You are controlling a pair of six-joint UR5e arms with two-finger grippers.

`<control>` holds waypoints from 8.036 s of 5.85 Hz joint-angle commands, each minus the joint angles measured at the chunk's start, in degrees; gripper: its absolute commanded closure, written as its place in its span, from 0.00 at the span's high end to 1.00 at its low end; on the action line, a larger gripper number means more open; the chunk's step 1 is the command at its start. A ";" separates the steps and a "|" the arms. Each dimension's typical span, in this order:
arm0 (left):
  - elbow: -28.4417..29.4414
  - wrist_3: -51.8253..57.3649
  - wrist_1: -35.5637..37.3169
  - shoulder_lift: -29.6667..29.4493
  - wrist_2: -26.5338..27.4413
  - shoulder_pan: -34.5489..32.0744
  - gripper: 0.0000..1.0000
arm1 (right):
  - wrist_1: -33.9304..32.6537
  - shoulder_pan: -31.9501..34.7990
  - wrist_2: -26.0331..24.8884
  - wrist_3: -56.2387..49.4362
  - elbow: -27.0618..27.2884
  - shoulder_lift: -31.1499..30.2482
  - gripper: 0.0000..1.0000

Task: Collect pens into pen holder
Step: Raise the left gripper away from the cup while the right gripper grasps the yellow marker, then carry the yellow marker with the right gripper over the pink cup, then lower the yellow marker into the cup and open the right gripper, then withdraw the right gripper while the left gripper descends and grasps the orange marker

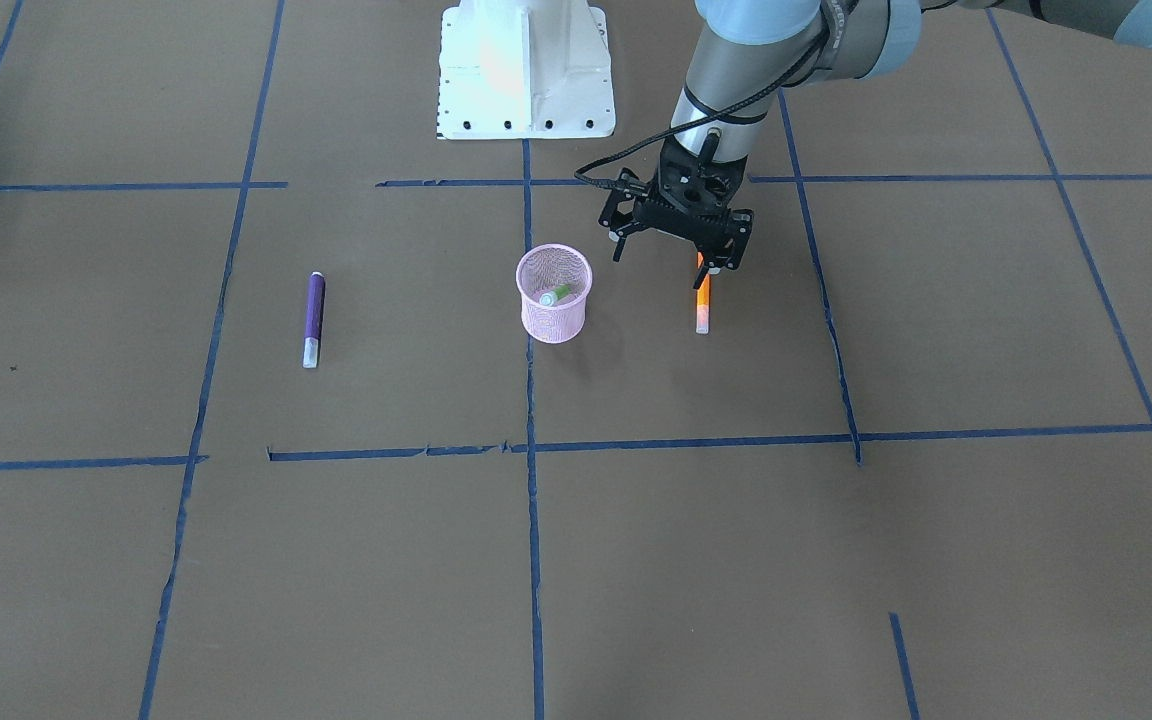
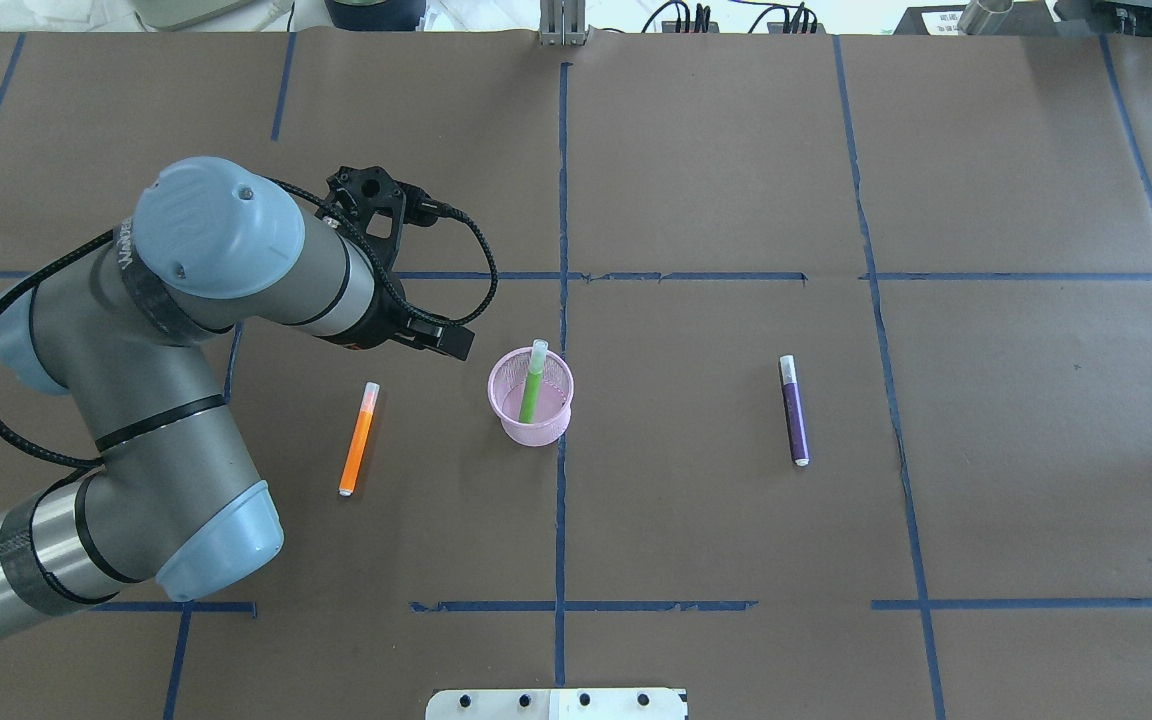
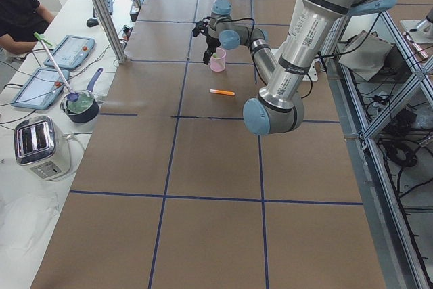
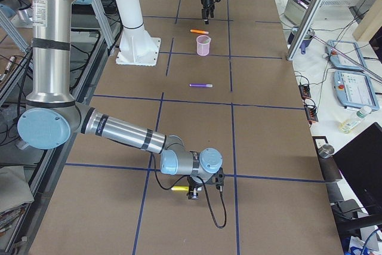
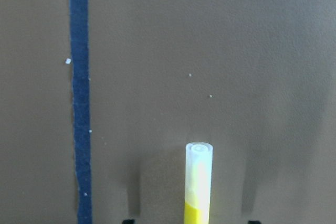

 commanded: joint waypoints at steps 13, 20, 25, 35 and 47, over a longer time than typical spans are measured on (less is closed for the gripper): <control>-2.65 0.22 -0.82 2.38 0.09 -0.07 1.00 | 2.49 -0.80 1.18 -1.91 9.10 -3.30 0.00; -3.18 0.22 -2.32 2.56 0.26 -0.24 1.00 | 18.31 -18.51 -9.58 45.99 45.96 2.13 0.00; -3.26 1.19 -2.23 4.23 0.26 -2.61 1.00 | 21.93 -66.73 -76.89 65.33 40.82 26.61 0.00; 0.93 0.49 -1.35 6.69 -0.52 -1.74 1.00 | 22.37 -66.64 -82.98 67.62 31.35 33.98 0.94; 11.50 1.19 -2.75 6.42 -9.23 2.75 0.11 | 22.28 -34.11 -17.61 67.10 34.71 16.12 0.99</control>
